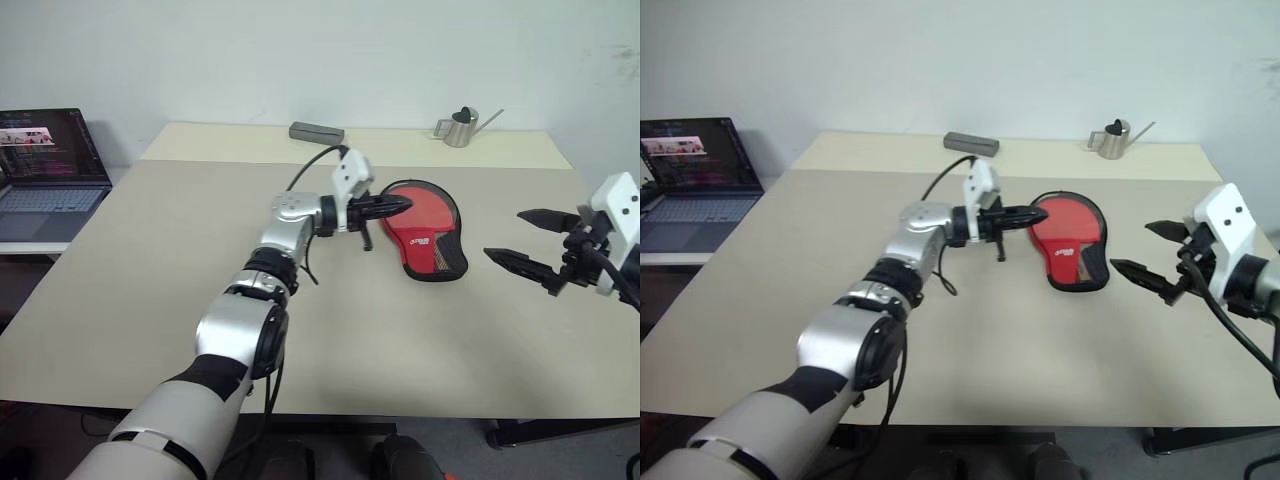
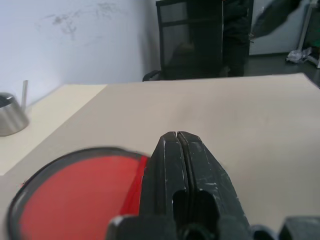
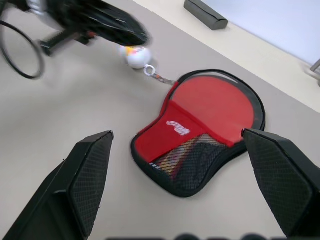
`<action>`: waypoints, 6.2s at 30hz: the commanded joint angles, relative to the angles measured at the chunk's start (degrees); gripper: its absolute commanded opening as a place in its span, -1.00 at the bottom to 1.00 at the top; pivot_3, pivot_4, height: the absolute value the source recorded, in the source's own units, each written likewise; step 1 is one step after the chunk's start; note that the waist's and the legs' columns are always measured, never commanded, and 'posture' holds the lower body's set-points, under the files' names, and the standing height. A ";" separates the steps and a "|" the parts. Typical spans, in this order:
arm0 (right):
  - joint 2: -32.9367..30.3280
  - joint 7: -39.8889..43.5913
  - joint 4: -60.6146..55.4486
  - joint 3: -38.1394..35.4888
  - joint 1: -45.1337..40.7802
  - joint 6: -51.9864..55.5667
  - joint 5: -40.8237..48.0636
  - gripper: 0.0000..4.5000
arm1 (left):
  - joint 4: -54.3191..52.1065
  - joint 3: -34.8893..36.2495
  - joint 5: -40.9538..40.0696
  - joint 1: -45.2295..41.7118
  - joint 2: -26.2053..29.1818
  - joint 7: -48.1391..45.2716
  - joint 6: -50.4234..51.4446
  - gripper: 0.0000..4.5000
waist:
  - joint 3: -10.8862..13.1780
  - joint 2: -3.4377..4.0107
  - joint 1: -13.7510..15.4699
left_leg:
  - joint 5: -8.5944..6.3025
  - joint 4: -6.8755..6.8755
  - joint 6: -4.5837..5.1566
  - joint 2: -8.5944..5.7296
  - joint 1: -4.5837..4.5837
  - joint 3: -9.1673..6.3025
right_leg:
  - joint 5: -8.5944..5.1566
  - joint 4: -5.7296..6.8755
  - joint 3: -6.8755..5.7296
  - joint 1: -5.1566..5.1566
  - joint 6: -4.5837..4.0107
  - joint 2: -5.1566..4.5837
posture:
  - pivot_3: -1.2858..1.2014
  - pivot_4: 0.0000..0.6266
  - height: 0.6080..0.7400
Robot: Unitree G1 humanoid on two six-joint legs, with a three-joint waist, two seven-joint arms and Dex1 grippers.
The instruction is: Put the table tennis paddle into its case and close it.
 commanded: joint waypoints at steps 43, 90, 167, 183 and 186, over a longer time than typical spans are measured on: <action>26.11 -7.28 73.70 16.40 -38.50 -14.15 -26.65 1.00 | -56.49 -4.19 -16.57 18.77 18.47 8.70 41.17 -0.98 | 0.00 0.06 -0.71 | 0.00 0.00 -0.01 0.05 -0.07 0.02 | 0.04 0.03 0.08 -0.13 -0.06 -0.06 | 0.03 -0.52 1.00; 34.29 -16.00 36.39 9.08 -23.80 11.52 -19.41 -0.98 | -70.99 -6.19 -24.18 30.18 29.34 1.85 53.10 -1.00 | -0.01 0.12 -1.51 | -0.01 -0.08 -0.02 0.09 -0.12 -0.09 | 0.03 0.01 0.16 -0.18 -0.09 -0.12 | 0.03 -0.52 1.00; 36.67 -25.48 -21.23 -2.16 16.99 44.37 0.27 -0.98 | -81.82 -12.85 -34.53 37.98 36.39 -4.31 59.04 -1.00 | -0.01 0.12 -0.35 | -0.04 -0.16 0.03 0.06 -0.08 -0.23 | -0.17 -0.25 0.00 0.02 0.03 -0.04 | 0.03 -0.52 1.00; 39.65 -30.53 -23.30 -5.93 18.30 44.37 1.63 -0.41 | -82.00 -13.20 -34.49 38.14 35.07 -3.12 58.63 -1.00 | -0.01 0.12 -0.30 | -0.06 -0.16 0.05 0.06 -0.05 -0.25 | -0.18 -0.30 -0.02 0.08 0.06 -0.05 | 0.03 -0.52 1.00; 41.52 -32.30 -24.66 -8.02 19.04 44.37 2.14 0.01 | -82.15 -13.12 -34.60 38.32 34.95 -2.87 58.66 -1.00 | -0.01 0.11 -0.32 | -0.05 -0.16 0.05 0.07 -0.02 -0.25 | -0.20 -0.26 -0.01 0.09 0.09 -0.04 | 0.03 -0.52 1.00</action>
